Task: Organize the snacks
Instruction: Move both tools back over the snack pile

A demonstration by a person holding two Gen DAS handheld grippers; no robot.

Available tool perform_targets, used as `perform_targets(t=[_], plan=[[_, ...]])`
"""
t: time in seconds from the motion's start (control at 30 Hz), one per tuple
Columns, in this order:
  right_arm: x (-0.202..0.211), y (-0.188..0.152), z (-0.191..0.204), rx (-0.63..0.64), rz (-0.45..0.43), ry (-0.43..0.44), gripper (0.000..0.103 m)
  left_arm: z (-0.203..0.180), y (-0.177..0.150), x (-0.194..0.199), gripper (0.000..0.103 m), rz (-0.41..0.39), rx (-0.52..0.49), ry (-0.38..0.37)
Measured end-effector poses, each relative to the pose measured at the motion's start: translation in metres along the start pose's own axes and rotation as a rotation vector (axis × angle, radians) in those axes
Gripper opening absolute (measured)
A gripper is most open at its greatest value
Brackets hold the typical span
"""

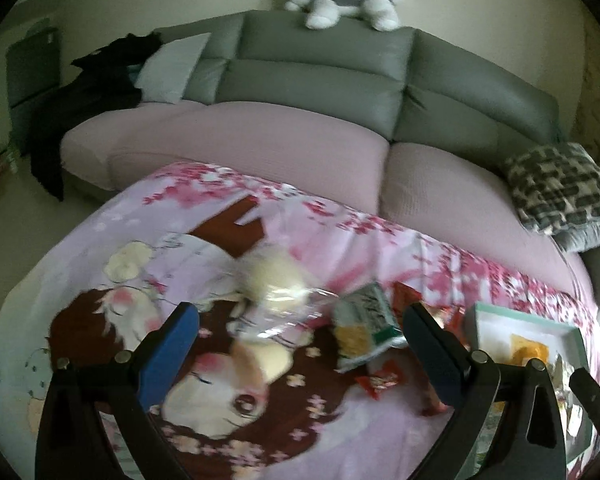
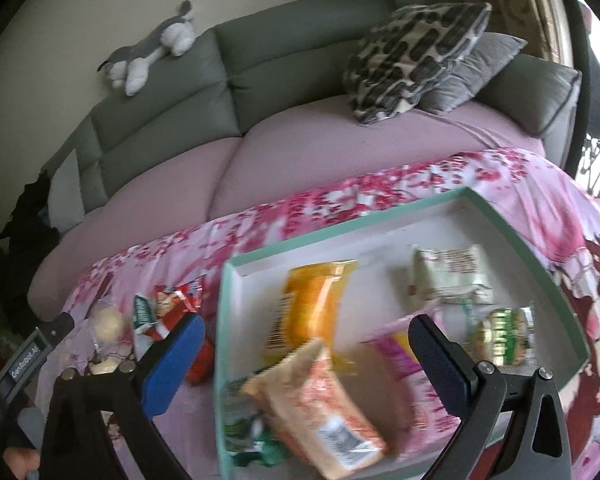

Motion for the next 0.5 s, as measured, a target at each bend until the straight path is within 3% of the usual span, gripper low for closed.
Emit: perform_targets(t=[0.5], plan=[[-0.014,-0.021,0.095,0.093,0.044,0.142,0.103,0.089,0.013,0.015,0.101,-0.027,0.094,0.115]])
Point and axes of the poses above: each gripper's, at about its wrist camera, not at the fingertips, and x roughly against the way its jaws point, z to its left, y to its top, the point moved 3 cm from there along -x, roughly the way its jaws point, and after that the axes turned 9 degrees about -y, right-handed, at the moved point
